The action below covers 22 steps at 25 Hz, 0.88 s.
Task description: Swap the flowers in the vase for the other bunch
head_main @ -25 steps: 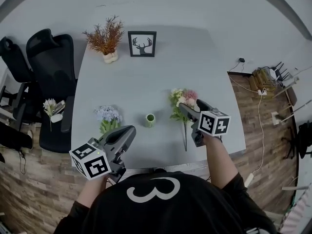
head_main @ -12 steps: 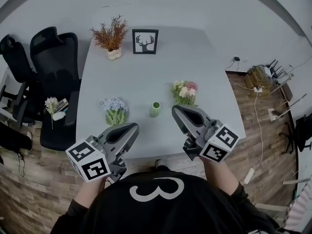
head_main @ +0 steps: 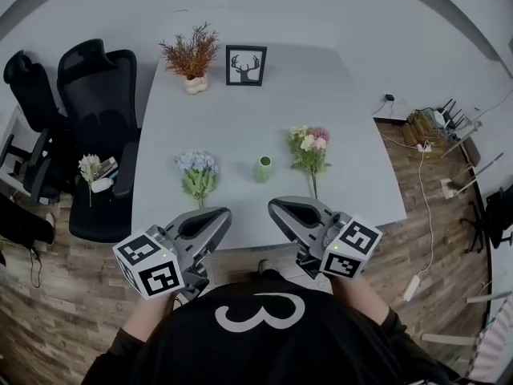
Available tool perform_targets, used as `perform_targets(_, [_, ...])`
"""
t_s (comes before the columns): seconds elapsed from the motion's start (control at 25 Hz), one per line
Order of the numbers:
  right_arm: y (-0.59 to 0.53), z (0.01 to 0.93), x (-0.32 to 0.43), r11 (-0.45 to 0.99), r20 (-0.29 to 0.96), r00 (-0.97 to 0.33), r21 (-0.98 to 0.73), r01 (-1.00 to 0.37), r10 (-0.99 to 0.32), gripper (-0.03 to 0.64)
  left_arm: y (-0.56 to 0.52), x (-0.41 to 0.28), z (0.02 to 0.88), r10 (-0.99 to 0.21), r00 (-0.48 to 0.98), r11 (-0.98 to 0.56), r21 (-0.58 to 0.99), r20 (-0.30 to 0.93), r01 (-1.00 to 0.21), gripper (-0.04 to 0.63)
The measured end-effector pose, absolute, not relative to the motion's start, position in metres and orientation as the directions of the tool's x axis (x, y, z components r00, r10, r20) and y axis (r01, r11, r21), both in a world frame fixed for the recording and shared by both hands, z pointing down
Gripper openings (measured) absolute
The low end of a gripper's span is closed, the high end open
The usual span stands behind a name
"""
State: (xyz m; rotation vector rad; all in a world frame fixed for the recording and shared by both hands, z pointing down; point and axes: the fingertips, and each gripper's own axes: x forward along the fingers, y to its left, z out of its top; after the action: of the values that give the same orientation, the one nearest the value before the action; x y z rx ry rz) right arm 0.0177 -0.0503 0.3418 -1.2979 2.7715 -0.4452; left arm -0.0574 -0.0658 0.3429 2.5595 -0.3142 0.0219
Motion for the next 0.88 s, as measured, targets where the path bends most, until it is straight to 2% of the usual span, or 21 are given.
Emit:
perform_targets(0.4, [-0.045, 0.347, 0.001, 0.613, 0.081, -0.656, -0.284, -0.737, -0.75, 0.008, -0.052, -0.066, 0.347, -0.202, 0.972, -0.853, 0.466, 0.121, -0.236, 0.009])
perform_targets(0.88, [-0.048, 0.351, -0.002, 0.606, 0.086, -0.659, -0.319, -0.729, -0.747, 0.008, -0.06, -0.074, 0.35, -0.239, 0.964, -0.828, 0.495, 0.114, -0.264, 0.011])
